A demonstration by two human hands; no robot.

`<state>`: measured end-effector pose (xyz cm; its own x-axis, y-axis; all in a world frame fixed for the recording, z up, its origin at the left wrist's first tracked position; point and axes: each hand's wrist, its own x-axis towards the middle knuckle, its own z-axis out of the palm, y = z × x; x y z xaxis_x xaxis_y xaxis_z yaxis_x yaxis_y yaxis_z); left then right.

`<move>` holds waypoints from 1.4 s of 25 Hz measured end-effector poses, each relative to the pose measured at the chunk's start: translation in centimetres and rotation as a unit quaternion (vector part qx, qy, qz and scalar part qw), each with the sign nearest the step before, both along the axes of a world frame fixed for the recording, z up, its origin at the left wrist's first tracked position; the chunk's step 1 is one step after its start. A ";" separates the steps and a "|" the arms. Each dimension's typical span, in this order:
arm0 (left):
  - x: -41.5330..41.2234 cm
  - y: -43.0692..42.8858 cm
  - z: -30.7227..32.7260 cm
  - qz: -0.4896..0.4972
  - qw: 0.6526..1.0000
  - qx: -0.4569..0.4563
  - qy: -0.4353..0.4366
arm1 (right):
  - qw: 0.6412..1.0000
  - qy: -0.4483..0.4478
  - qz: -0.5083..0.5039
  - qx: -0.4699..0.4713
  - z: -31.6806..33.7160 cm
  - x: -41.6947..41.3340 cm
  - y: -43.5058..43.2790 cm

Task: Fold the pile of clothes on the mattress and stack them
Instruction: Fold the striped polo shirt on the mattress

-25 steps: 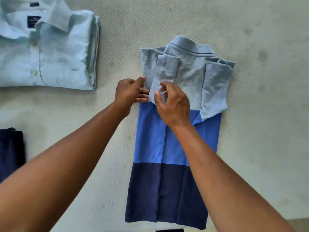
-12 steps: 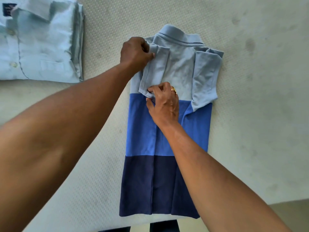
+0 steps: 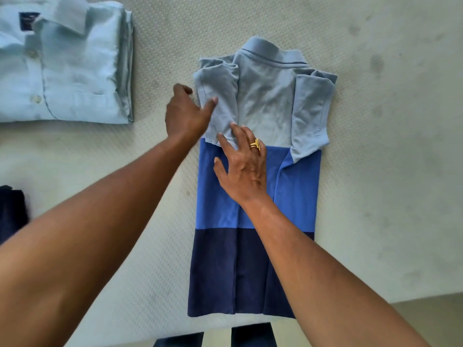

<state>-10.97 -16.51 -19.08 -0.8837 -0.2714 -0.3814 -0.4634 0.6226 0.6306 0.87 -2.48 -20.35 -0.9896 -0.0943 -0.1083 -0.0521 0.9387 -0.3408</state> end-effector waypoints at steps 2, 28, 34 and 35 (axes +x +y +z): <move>3.3 0.7 0.5 -0.059 0.997 -0.035 -0.019 | 0.998 -0.062 0.008 0.032 0.4 1.2 -0.2; -3.7 3.0 0.0 -0.156 0.968 -0.004 0.198 | 0.936 -0.053 -0.305 -0.167 1.8 -0.7 1.6; 11.0 -2.4 -2.5 -0.437 0.856 -0.245 0.125 | 0.995 -0.070 -0.062 -0.044 1.3 3.5 0.8; 12.8 -3.2 -2.6 -0.423 0.864 -0.255 0.099 | 0.992 -0.077 -0.072 -0.071 1.6 4.2 0.9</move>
<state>1.86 -19.69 -21.68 -0.8823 0.4156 -0.2208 0.3791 0.9057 0.1899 5.11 -1.54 -18.78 -0.9665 0.0227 -0.2555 0.1430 0.8745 -0.4635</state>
